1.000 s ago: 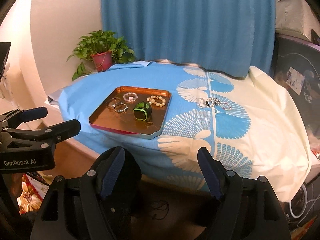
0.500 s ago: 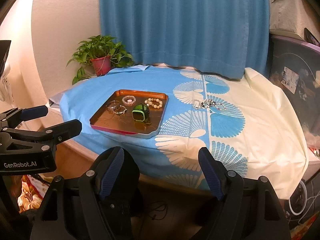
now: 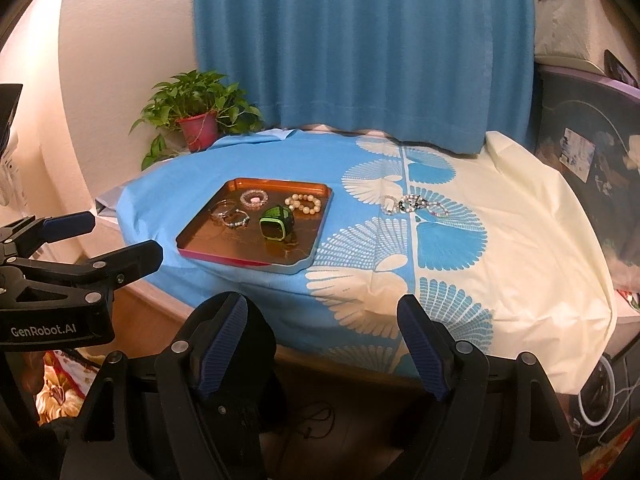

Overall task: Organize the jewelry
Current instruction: 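Withdraw both tools from the tray toward the remaining jewelry, then grasp a black-and-white bead bracelet with the left tool while the right tool grasps a pink bead bracelet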

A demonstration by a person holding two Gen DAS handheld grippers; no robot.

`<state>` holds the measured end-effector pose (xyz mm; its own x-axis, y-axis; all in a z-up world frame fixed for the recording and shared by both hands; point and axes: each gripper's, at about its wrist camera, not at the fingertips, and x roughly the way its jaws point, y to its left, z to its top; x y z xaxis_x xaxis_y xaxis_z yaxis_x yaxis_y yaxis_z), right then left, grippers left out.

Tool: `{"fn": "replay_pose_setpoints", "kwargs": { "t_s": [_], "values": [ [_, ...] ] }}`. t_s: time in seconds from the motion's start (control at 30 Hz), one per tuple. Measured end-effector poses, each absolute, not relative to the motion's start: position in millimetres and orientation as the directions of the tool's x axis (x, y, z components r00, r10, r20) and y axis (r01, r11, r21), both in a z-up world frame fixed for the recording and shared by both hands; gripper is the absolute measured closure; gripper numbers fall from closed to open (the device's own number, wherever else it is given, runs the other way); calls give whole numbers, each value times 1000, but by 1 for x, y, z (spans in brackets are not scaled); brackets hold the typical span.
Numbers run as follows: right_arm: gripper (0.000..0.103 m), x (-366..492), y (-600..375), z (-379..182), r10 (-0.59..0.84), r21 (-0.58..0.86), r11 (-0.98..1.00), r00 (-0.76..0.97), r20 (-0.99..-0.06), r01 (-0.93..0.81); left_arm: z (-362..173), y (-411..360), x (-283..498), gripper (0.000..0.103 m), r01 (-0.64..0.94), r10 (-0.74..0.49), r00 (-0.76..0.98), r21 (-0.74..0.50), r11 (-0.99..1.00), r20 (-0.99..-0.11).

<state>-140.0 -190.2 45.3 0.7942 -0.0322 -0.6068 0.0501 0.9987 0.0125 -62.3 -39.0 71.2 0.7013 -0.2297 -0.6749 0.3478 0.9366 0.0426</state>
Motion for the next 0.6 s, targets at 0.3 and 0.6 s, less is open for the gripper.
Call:
{"fn": "replay_pose_setpoints", "kwargs": {
  "t_s": [0.3, 0.6],
  "values": [
    [25, -129, -200, 36, -41, 25, 997, 774, -632, 73, 60, -48, -44, 2, 361, -225, 675, 48, 931, -703],
    [25, -108, -232, 16, -74, 41, 990, 738, -671, 136, 49, -72, -10, 2, 387, -234, 635, 41, 921, -736]
  ]
}}
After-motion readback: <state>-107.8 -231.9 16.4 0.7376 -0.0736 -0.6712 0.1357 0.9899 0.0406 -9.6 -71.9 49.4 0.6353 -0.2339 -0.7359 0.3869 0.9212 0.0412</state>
